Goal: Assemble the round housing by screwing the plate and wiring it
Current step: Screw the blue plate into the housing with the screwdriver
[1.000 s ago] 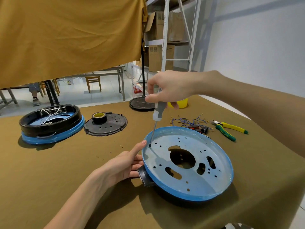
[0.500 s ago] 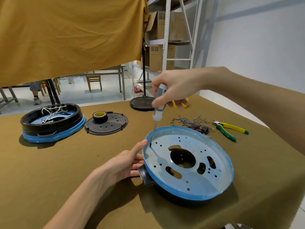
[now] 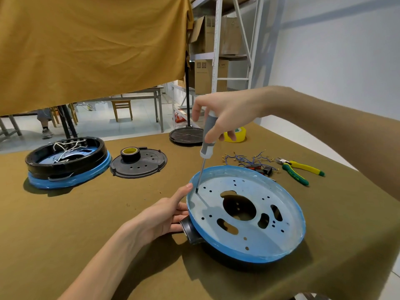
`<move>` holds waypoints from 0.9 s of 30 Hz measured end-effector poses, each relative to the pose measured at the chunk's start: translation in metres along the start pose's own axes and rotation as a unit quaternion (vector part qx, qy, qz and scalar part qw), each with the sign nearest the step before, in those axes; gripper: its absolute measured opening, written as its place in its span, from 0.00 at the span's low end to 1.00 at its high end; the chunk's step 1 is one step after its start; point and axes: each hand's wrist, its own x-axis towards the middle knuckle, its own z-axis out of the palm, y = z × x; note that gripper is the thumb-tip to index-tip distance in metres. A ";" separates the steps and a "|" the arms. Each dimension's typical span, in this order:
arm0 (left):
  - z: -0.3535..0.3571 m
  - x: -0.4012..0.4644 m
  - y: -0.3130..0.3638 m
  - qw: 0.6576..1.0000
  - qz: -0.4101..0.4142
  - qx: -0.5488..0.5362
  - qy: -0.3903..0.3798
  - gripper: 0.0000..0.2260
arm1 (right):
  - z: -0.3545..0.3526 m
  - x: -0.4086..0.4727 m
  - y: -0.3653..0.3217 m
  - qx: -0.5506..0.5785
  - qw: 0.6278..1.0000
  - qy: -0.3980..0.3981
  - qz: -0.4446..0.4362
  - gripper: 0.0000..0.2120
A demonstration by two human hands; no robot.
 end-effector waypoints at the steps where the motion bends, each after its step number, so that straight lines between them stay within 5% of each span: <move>1: 0.000 -0.001 0.001 1.000 0.001 -0.002 0.001 0.50 | 0.000 0.000 0.000 0.003 1.000 0.003 -0.006 0.22; 3: 0.001 -0.002 0.002 1.000 -0.001 -0.007 0.002 0.47 | 0.005 0.002 -0.001 -0.034 0.999 0.031 -0.001 0.15; 10: 0.002 -0.004 0.002 1.000 -0.003 -0.014 0.011 0.46 | 0.003 -0.002 -0.001 0.025 0.999 0.013 -0.026 0.21; 15: 0.004 -0.006 0.003 1.000 -0.010 -0.019 0.014 0.44 | 0.007 0.001 -0.003 -0.078 0.995 0.054 -0.021 0.12; 27: 0.008 -0.011 0.007 0.998 -0.012 -0.048 0.032 0.41 | 0.009 0.003 0.004 0.025 0.996 0.056 -0.062 0.14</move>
